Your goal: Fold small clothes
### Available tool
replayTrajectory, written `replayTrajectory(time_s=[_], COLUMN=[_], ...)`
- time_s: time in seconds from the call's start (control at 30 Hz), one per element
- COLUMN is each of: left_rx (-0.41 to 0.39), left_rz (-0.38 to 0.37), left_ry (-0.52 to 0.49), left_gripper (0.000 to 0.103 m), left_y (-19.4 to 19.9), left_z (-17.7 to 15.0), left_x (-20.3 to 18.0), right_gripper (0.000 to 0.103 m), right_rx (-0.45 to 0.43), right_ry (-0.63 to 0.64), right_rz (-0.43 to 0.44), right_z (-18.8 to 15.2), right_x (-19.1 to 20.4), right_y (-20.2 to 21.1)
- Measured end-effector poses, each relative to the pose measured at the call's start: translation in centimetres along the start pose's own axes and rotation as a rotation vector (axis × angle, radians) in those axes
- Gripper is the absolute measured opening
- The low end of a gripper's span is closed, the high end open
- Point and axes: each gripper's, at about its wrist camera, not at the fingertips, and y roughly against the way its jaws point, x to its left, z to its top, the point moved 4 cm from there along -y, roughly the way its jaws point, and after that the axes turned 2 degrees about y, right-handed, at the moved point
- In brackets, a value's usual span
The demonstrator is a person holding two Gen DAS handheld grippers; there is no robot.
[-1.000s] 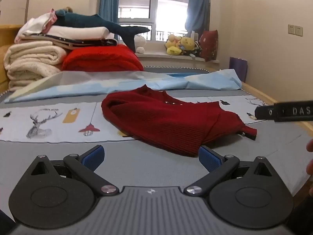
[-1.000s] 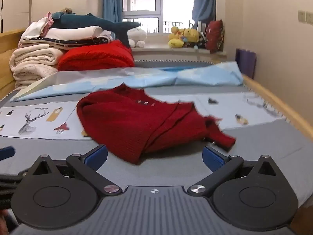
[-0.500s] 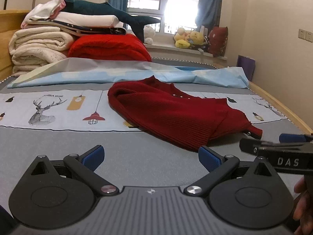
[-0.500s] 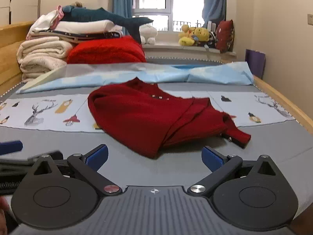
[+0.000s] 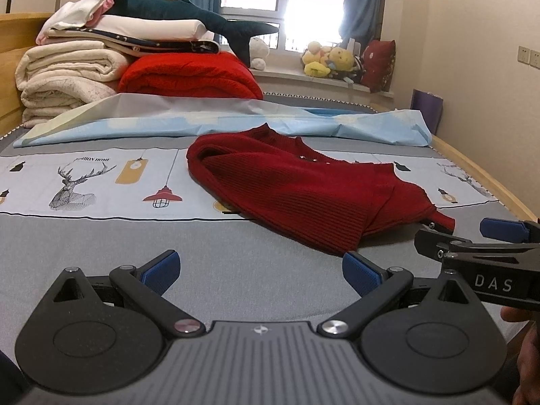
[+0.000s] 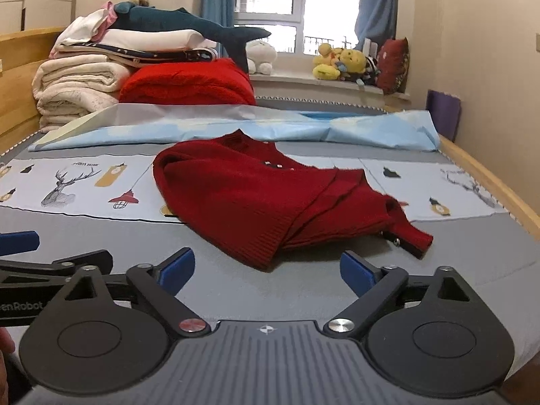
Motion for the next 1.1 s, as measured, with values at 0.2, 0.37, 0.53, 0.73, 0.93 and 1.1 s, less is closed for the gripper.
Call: replayTrajectory(time_s=[0.2, 0.37, 0.53, 0.73, 0.93, 1.1], left_rx=[-0.001, 0.002, 0.001, 0.001, 0.001, 0.002], left_rz=[0.001, 0.003, 0.001, 0.002, 0.002, 0.002], left_ry=[-0.002, 0.002, 0.001, 0.001, 0.001, 0.002], left_gripper=[0.102, 0.102, 0.102, 0.102, 0.102, 0.102], left_y=[-0.01, 0.0, 0.05, 0.06, 0.07, 0.07], left_z=[-0.06, -0.04, -0.09, -0.09, -0.07, -0.1], left_x=[0.0, -0.05, -0.06, -0.1, -0.08, -0.08], right_gripper=[0.091, 0.091, 0.09, 0.088, 0.088, 0.088], right_rx=[0.009, 0.009, 0.011, 0.007, 0.006, 0.005], right_ry=[0.003, 0.005, 0.006, 0.006, 0.005, 0.006], right_rz=[-0.001, -0.001, -0.001, 0.003, 0.004, 0.003], right_z=[-0.02, -0.04, 0.01, -0.06, -0.04, -0.12], right_x=[0.18, 0.08, 0.06, 0.26, 0.23, 0.37], right_y=[-0.19, -0.24, -0.39, -0.35, -0.37, -0.32])
